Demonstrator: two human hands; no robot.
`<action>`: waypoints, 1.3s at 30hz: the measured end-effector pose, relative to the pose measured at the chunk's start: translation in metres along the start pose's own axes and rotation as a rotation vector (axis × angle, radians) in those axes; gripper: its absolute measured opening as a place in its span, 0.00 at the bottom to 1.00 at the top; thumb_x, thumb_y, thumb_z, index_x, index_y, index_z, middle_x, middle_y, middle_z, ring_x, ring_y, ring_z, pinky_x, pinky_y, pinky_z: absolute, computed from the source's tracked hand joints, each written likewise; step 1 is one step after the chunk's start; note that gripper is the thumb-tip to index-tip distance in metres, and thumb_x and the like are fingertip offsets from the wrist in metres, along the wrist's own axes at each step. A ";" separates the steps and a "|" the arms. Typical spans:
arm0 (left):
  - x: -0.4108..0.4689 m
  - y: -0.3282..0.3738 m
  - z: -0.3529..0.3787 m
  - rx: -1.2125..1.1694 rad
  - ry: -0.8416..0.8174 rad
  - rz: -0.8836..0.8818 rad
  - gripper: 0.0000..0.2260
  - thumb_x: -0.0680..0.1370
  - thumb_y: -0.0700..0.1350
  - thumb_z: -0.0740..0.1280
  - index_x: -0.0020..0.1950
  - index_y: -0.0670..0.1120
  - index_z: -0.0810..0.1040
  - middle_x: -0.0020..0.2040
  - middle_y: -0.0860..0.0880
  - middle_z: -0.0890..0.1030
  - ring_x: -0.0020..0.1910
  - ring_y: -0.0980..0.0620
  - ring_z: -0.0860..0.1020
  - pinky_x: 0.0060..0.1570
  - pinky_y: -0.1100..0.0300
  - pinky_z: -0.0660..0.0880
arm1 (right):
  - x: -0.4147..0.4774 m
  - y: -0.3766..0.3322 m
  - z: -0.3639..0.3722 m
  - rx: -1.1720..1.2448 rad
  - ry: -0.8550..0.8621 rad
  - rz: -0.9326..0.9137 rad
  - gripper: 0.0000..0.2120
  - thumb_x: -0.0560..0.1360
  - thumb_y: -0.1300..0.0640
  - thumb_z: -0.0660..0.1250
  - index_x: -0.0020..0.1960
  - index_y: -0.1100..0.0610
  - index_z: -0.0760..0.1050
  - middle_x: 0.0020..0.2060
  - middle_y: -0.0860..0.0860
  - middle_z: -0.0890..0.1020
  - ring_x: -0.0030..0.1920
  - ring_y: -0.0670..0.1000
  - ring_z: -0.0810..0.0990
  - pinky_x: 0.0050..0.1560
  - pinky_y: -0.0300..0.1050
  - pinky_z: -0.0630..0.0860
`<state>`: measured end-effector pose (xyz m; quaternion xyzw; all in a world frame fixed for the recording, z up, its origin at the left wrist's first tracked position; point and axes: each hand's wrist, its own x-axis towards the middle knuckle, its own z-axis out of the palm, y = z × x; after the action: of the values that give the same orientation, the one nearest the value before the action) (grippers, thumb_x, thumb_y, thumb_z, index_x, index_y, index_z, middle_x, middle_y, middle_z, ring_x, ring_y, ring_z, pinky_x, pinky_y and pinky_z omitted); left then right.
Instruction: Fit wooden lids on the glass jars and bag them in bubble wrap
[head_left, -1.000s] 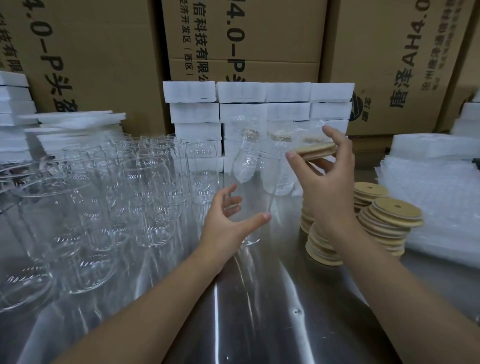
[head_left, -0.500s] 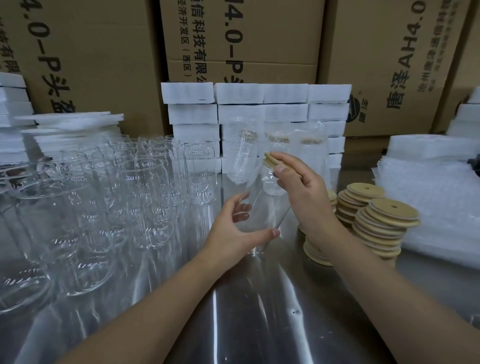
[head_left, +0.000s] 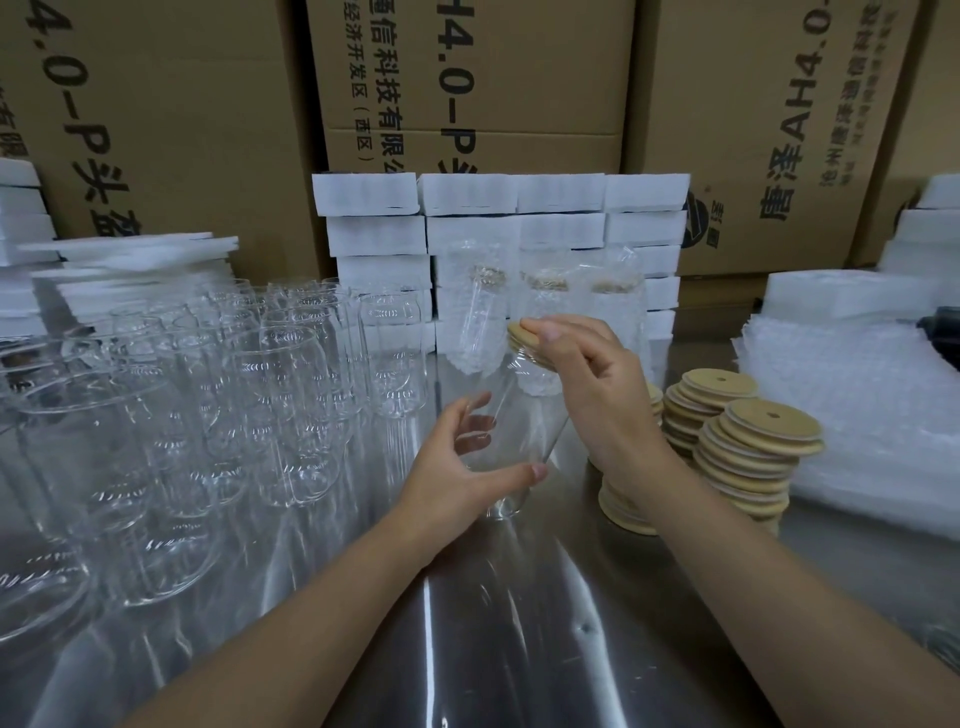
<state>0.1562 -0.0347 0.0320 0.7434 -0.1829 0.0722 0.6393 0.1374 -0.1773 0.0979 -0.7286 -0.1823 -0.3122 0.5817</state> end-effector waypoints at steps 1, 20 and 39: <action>0.000 0.000 0.000 0.000 0.002 -0.001 0.38 0.55 0.56 0.79 0.63 0.64 0.69 0.59 0.58 0.76 0.58 0.63 0.75 0.52 0.66 0.74 | 0.003 -0.003 -0.003 -0.024 -0.008 0.021 0.13 0.69 0.36 0.59 0.45 0.39 0.79 0.55 0.43 0.77 0.56 0.38 0.75 0.58 0.35 0.70; -0.002 0.003 0.000 0.002 -0.029 -0.024 0.35 0.52 0.62 0.77 0.57 0.68 0.69 0.58 0.60 0.76 0.59 0.63 0.75 0.56 0.60 0.76 | 0.054 0.015 -0.148 -1.420 0.079 0.621 0.11 0.76 0.60 0.62 0.57 0.61 0.76 0.51 0.60 0.79 0.55 0.62 0.77 0.55 0.54 0.74; 0.005 0.017 -0.014 -0.098 0.545 0.212 0.37 0.67 0.51 0.79 0.71 0.56 0.64 0.60 0.61 0.72 0.61 0.64 0.72 0.49 0.69 0.71 | 0.028 0.029 0.036 0.130 -0.054 0.664 0.21 0.76 0.65 0.64 0.68 0.60 0.65 0.38 0.57 0.79 0.36 0.51 0.80 0.33 0.39 0.78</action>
<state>0.1566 -0.0244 0.0522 0.6415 -0.0844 0.3267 0.6889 0.1852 -0.1525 0.0904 -0.7175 0.0298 -0.0739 0.6919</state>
